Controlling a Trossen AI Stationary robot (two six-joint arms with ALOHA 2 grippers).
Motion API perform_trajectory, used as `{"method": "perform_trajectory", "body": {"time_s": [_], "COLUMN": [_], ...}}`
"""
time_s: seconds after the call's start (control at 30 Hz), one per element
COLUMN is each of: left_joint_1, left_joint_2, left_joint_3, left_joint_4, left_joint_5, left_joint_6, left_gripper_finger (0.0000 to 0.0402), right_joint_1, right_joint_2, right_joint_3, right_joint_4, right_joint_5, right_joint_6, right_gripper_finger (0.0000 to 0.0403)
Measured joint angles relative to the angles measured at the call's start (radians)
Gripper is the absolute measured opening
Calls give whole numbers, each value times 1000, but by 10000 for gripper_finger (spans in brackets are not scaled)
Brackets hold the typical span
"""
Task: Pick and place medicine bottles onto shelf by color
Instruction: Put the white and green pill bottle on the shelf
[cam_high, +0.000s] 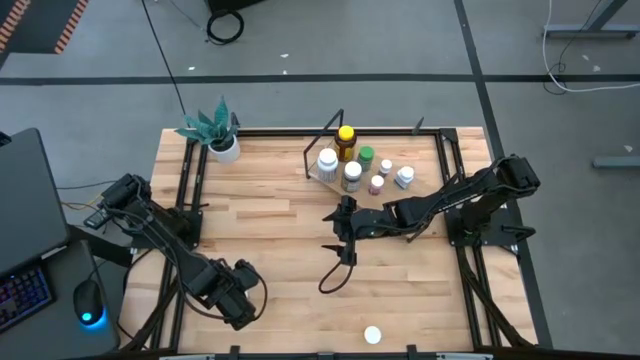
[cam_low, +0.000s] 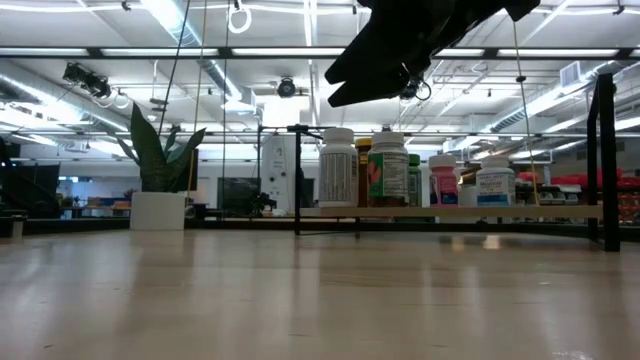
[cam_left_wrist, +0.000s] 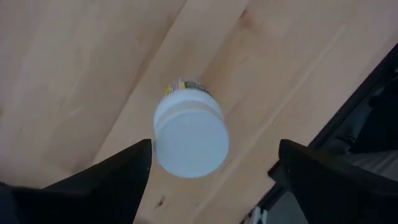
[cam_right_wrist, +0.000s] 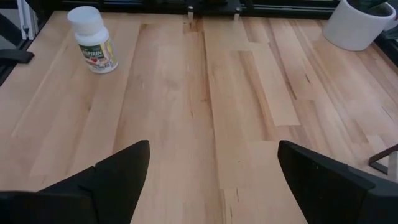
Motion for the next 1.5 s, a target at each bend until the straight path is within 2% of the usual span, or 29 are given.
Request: {"method": "perform_trajectory", "body": {"time_s": [0.23,0.53,0.63,0.77,0.9,1.23,1.5], "left_joint_1": [-2,-3,-3,0,14,37,75], "left_joint_2": [0,0,-1,0,0,0,0], "left_joint_3": [0,0,-44,-141,-180,-187,-187], "left_joint_4": [-82,-69,-37,71,102,121,129], "left_joint_5": [19,-9,-3,68,70,50,29], "left_joint_6": [2,-28,-43,-58,-50,16,34], "left_gripper_finger": [355,355,355,355,351,323,315], "right_joint_1": [0,0,0,1,2,2,3], "right_joint_2": [0,0,0,0,0,0,0], "right_joint_3": [0,0,0,0,0,0,0], "right_joint_4": [0,-1,-1,-3,-4,-8,-16], "right_joint_5": [0,0,0,0,1,1,0], "right_joint_6": [0,0,0,4,11,13,11], "right_gripper_finger": [363,363,363,363,363,363,363]}}
